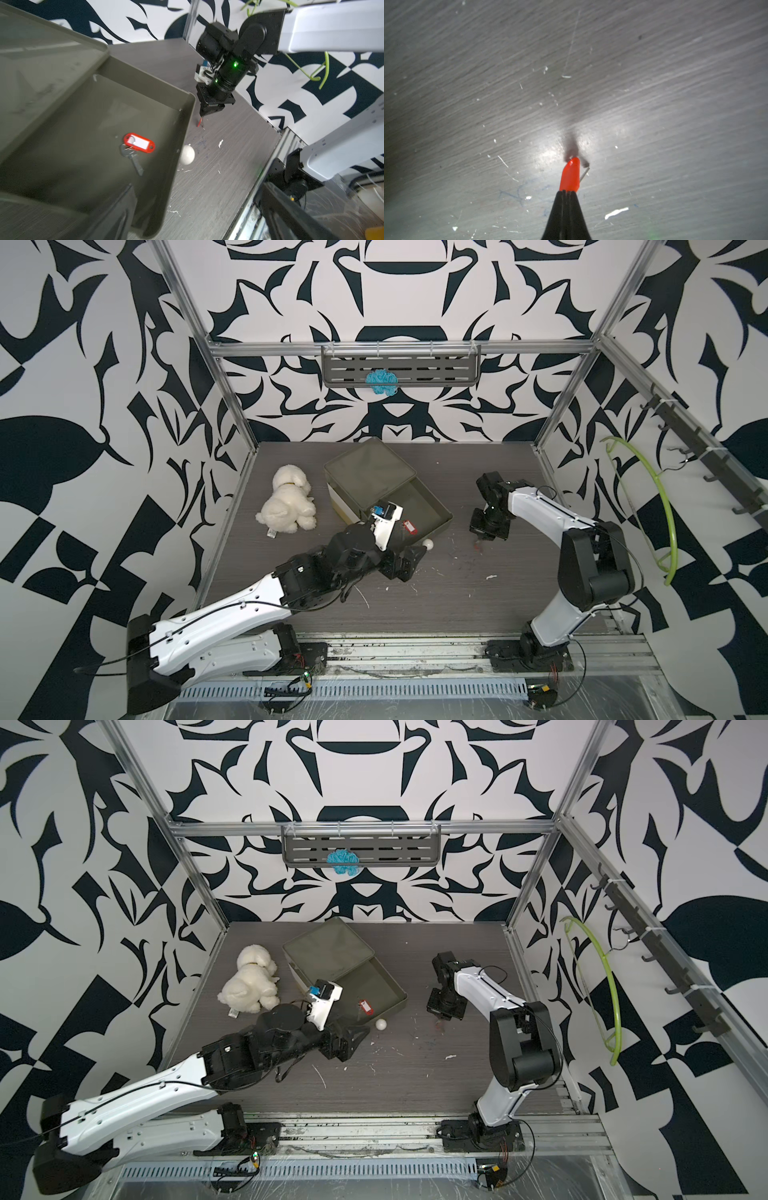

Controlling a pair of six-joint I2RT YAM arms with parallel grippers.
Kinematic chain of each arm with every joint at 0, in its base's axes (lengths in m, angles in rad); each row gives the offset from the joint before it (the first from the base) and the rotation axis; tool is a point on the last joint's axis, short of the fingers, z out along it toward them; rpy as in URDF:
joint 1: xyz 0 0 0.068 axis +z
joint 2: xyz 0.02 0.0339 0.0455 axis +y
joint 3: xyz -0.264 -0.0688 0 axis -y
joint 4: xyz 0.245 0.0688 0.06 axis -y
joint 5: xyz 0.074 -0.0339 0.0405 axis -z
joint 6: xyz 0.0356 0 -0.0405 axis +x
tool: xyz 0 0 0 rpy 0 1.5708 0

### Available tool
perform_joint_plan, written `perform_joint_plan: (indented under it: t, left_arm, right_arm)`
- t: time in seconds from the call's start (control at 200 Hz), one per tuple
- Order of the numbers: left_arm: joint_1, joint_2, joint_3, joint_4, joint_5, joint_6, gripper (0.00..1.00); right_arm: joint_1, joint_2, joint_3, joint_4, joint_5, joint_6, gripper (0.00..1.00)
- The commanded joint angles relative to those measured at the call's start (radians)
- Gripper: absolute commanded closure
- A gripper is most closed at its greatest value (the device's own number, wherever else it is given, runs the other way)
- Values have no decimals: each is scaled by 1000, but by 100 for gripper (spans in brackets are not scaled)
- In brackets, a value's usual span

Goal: Take the keys out of the drawer
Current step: Place the key at the center of the board.

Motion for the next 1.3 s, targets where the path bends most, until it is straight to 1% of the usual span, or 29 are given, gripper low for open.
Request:
perform_joint_plan:
  t: [0.0, 0.18, 0.34, 0.69, 0.82, 0.995, 1.12, 1.235, 1.295]
  left_arm:
    - [-3, -67, -33, -47, -102, -26, 1]
    - [-3, -128, -64, -96, -123, -55, 1]
    - [-3, -138, -70, -105, -131, -62, 1]
    - [-3, -123, -51, -129, -147, -34, 1]
    - [-3, -121, -49, -133, -151, -27, 1]
    - [-2, -115, -44, -135, -169, -28, 1]
    - [-3, -105, -27, -144, -192, -25, 1]
    - [-1, -91, 4, -163, -208, 12, 1]
    - [1, -83, 31, -193, -237, 21, 1]
  right_arm:
    - [-5, 29, 64, 13, -14, -21, 100]
    - [-6, 116, 135, 18, -14, -33, 100]
    - [-6, 191, 188, 14, -17, -39, 100]
    - [-8, 236, 207, 13, -12, -47, 100]
    - [-12, 241, 212, -3, -18, -50, 85]
    - [-17, 209, 215, -18, -6, -49, 72]
    - [-21, 148, 225, -35, -14, -51, 67]
    - [-20, 64, 252, -66, -48, -51, 66]
    - [-21, 15, 281, -94, -76, -50, 66]
